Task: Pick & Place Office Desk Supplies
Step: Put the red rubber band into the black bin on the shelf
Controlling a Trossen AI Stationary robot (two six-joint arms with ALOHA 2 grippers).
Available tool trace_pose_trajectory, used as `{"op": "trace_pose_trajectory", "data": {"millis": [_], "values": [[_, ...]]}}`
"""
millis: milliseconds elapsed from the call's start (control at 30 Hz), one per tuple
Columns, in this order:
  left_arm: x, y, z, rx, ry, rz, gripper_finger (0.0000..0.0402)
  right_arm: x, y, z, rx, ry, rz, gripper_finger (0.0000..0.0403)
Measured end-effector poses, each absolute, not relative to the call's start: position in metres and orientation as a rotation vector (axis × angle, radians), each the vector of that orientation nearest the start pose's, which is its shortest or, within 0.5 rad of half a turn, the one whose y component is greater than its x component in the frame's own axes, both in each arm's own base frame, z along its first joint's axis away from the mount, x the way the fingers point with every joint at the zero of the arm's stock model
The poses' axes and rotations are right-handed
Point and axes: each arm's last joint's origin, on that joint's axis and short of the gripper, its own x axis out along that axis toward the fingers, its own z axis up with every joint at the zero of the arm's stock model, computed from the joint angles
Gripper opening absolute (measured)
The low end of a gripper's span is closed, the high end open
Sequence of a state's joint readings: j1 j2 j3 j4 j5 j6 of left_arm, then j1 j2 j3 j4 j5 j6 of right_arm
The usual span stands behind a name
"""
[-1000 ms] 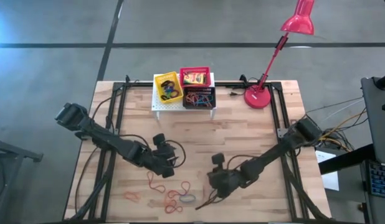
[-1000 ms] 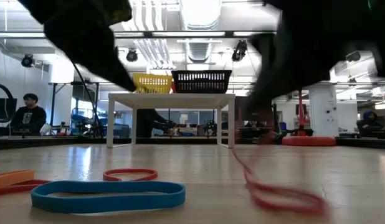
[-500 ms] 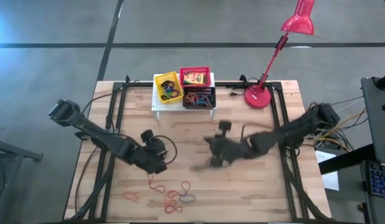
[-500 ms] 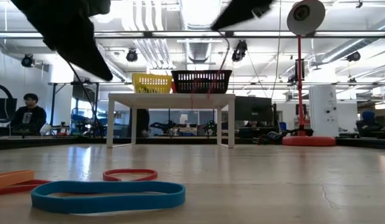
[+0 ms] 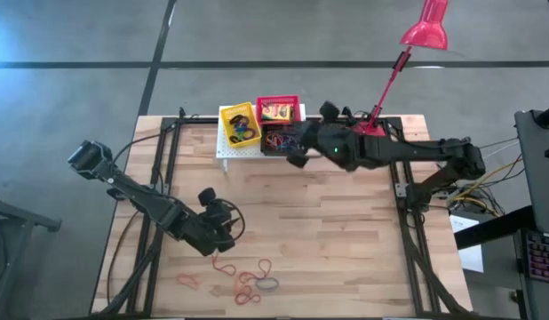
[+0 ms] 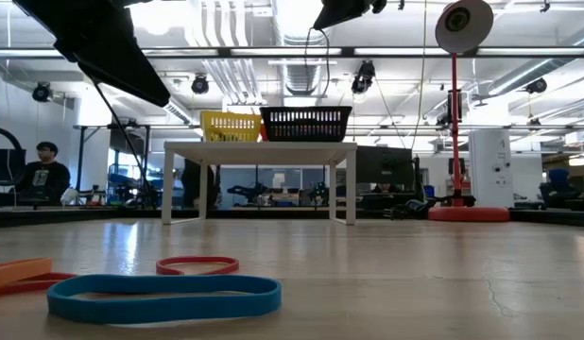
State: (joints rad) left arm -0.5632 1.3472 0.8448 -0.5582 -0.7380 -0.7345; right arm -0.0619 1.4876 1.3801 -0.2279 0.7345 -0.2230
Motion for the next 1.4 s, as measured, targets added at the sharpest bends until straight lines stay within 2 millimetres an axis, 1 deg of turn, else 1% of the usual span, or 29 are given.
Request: {"op": "trace_pose_trajectory", "data": {"millis": [100,200,300,400,567,633,733,900,967,1033,1100,1167,1267,1333,1400], "values": [[0.221,-0.116,0.218,-0.047,0.717,0.443,0.0152,0.329,-0.056,0.371,-0.288,0.407,-0.729,0.0008],[0.221,-0.116,0.218,-0.053,0.715,0.447,0.0152,0.329,-0.067,0.365,-0.231,0.41,-0.685,0.0008],[0.221,-0.116,0.218,-0.054,0.714,0.447,0.0152,0.333,-0.074,0.35,-0.173,0.436,-0.631,0.0008],[0.221,-0.116,0.218,-0.055,0.712,0.446,0.0152,0.335,-0.077,0.331,-0.167,0.495,-0.621,0.0008],[0.221,-0.117,0.218,-0.059,0.708,0.445,0.0152,0.337,-0.082,0.318,-0.169,0.535,-0.629,0.0012],[0.221,-0.117,0.218,-0.059,0.708,0.445,0.0152,0.336,-0.083,0.315,-0.166,0.553,-0.631,0.0023],[0.221,-0.117,0.218,-0.059,0.708,0.445,0.0152,0.331,-0.085,0.318,-0.13,0.572,-0.648,0.0055],[0.221,-0.117,0.218,-0.059,0.708,0.445,0.0152,0.321,-0.081,0.331,-0.079,0.598,-0.656,0.0119],[0.221,-0.117,0.218,-0.059,0.707,0.445,0.0152,0.318,-0.074,0.334,-0.046,0.613,-0.621,0.0138],[0.222,-0.117,0.218,-0.062,0.704,0.444,0.0152,0.316,-0.063,0.335,-0.009,0.619,-0.54,0.0149],[0.222,-0.117,0.219,-0.065,0.701,0.443,0.0152,0.318,-0.047,0.332,0.012,0.625,-0.442,0.0154],[0.222,-0.117,0.219,-0.068,0.698,0.442,0.0152,0.319,-0.027,0.325,0.013,0.642,-0.361,0.0155],[0.223,-0.118,0.219,-0.077,0.689,0.438,0.0152,0.324,0.008,0.307,0.001,0.659,-0.268,0.015],[0.224,-0.118,0.22,-0.081,0.682,0.435,0.0152,0.326,0.031,0.288,-0.007,0.661,-0.205,0.0146],[0.224,-0.118,0.22,-0.084,0.679,0.433,0.0152,0.329,0.054,0.269,0.003,0.616,-0.145,0.0142]]}}
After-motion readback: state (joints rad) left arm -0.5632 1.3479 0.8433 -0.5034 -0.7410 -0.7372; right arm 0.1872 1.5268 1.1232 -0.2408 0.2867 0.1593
